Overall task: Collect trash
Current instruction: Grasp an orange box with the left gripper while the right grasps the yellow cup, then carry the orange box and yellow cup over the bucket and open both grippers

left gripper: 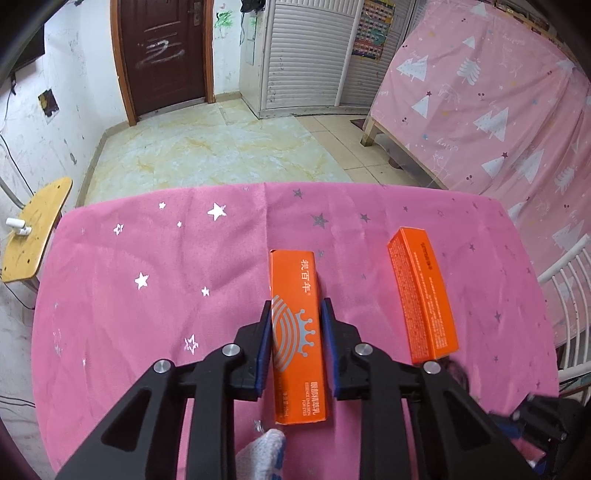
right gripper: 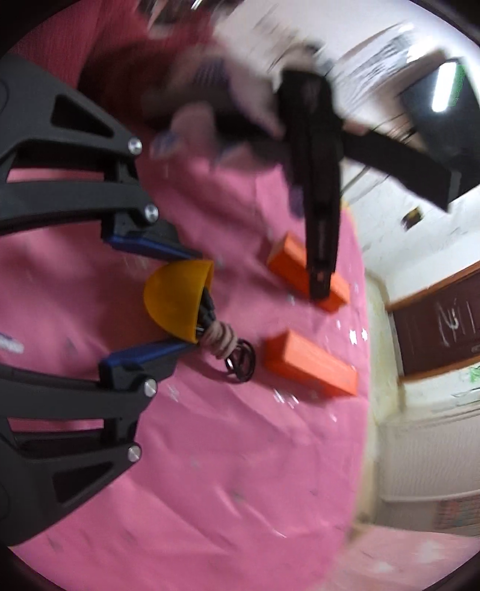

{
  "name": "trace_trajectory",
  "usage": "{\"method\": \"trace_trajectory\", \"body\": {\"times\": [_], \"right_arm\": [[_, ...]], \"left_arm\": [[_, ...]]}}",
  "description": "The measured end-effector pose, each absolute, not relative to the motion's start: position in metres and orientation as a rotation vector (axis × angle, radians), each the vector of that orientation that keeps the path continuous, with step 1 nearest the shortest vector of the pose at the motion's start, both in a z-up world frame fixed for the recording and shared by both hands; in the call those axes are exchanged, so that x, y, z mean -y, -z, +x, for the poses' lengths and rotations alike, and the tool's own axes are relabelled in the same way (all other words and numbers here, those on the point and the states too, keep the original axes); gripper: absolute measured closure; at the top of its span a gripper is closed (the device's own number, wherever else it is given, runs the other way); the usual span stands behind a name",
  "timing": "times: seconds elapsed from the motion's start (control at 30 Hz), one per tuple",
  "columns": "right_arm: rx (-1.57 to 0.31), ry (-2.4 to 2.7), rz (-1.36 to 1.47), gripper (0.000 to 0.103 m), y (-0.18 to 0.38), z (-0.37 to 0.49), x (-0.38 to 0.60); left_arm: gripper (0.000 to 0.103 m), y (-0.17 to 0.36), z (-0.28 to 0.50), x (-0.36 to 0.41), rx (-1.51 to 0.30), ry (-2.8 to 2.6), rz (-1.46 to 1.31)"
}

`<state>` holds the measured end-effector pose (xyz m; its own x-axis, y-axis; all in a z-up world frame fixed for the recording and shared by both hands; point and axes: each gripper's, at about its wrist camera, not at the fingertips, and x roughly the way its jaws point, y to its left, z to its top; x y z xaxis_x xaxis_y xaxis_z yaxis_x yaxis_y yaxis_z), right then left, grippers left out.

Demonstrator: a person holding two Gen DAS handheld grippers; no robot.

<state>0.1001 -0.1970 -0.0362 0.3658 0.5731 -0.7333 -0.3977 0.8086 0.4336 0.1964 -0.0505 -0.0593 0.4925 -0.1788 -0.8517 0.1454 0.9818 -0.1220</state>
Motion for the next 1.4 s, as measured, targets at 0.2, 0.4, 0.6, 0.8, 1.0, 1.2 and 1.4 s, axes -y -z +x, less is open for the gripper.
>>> {"method": "trace_trajectory", "body": {"times": [0.2,0.4,0.6,0.8,1.0,1.2,1.4], "right_arm": [[-1.023,-0.772,0.484,0.064,0.043,0.102,0.231],[-0.975,-0.700,0.468,0.064,0.038,0.101,0.256],[-0.930,-0.606,0.355,0.064,0.024,0.094,0.271],[-0.880,-0.526,0.310,0.064,0.017,0.092,0.295],[-0.848,-0.493,0.337,0.064,0.019,0.083,0.321],[-0.807,-0.467,0.376,0.064,0.018,0.077,0.347],[-0.766,-0.434,0.421,0.064,0.019,0.067,0.379]], "left_arm": [[0.086,0.056,0.184,0.051,-1.035,0.185,-0.044],[0.086,0.042,0.163,0.057,-0.999,0.194,-0.044],[0.087,0.021,0.145,0.071,-0.951,0.220,-0.031],[0.086,0.004,0.132,0.091,-0.916,0.251,-0.004],[0.086,-0.006,0.122,0.113,-0.898,0.281,0.030],[0.086,-0.011,0.114,0.143,-0.892,0.305,0.069],[0.086,-0.015,0.106,0.174,-0.887,0.331,0.117]]}}
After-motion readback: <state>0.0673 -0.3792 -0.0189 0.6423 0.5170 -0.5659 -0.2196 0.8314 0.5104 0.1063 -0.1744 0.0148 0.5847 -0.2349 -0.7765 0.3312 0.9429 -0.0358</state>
